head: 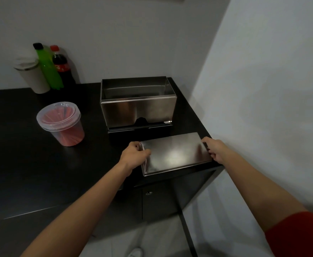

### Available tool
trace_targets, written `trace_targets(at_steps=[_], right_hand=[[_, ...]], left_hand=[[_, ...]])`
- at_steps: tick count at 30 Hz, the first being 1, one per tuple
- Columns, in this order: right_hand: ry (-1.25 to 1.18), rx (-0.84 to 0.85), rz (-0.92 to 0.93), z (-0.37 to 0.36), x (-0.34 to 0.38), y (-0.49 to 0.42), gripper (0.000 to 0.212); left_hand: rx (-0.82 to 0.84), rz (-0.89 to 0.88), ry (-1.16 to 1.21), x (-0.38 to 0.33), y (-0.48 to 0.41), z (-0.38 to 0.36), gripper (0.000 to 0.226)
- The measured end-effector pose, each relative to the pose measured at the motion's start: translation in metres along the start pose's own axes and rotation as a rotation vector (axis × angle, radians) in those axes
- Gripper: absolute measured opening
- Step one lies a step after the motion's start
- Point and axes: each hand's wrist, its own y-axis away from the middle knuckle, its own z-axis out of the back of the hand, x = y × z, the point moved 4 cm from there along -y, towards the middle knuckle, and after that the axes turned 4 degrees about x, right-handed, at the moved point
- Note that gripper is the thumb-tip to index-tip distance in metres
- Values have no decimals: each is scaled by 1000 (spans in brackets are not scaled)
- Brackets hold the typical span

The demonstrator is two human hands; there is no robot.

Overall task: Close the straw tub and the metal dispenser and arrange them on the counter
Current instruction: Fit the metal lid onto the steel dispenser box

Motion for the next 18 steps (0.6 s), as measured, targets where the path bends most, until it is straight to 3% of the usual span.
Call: trace_targets(at_steps=[3,7,18], right_hand=[[-11,9,21,2,0,-1,30],[-46,26,74,-1,-1,3,64],[-295,152,191,-11,-4,16,54]], left_hand=[[5,16,47,2,-2,2,67],[5,32,127,3,-2,5,61],[-111,-72,61,3,9,6,61]])
